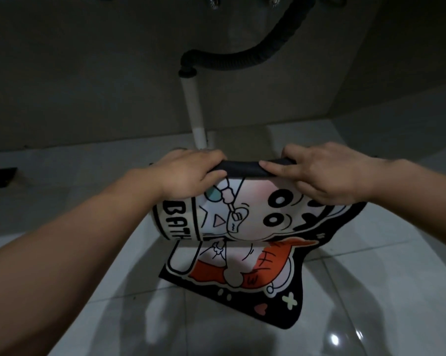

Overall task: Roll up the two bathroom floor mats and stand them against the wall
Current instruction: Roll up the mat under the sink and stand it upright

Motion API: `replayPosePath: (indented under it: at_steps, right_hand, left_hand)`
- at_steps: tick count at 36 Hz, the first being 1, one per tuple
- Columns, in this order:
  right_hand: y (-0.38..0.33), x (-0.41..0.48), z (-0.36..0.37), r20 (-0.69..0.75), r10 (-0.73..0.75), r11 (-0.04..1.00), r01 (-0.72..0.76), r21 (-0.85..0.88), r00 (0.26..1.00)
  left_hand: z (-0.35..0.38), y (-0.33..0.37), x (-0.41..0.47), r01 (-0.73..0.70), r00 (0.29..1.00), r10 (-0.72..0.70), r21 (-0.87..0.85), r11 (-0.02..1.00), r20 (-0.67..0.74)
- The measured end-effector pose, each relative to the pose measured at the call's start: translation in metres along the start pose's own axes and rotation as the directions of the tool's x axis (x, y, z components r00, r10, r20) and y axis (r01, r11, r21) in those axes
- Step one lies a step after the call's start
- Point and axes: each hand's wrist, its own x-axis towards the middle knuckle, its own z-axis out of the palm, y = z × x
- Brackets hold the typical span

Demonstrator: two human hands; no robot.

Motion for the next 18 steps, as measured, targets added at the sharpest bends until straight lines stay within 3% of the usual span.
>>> replayPosePath:
  at_steps: [3,7,12,18]
  right_hand:
    - [-0.003,0.005,0.000,0.041,0.045,0.999,-0.045,0.014,0.998]
    - [-0.004,0.006,-0.001,-0.014,0.073,0.983,-0.069,0.169,0.997]
    - [-0.013,0.014,-0.004,0.049,0.319,0.913,-0.320,0.254,0.947]
    - [-0.013,0.016,-0.005,0.073,0.325,0.930,-0.332,0.157,0.943]
  left_hand:
    - [-0.002,-0.003,0.001,0.027,1.000,-0.027,-0.028,0.999,0.013]
    - [-0.002,-0.004,0.003,0.059,0.997,-0.059,-0.001,0.998,0.046]
    - [-0.001,0.002,0.007,0.090,0.995,-0.089,-0.013,0.996,0.050]
    - [0.007,-0.002,0.007,0.116,0.993,-0.109,-0.151,0.982,0.053]
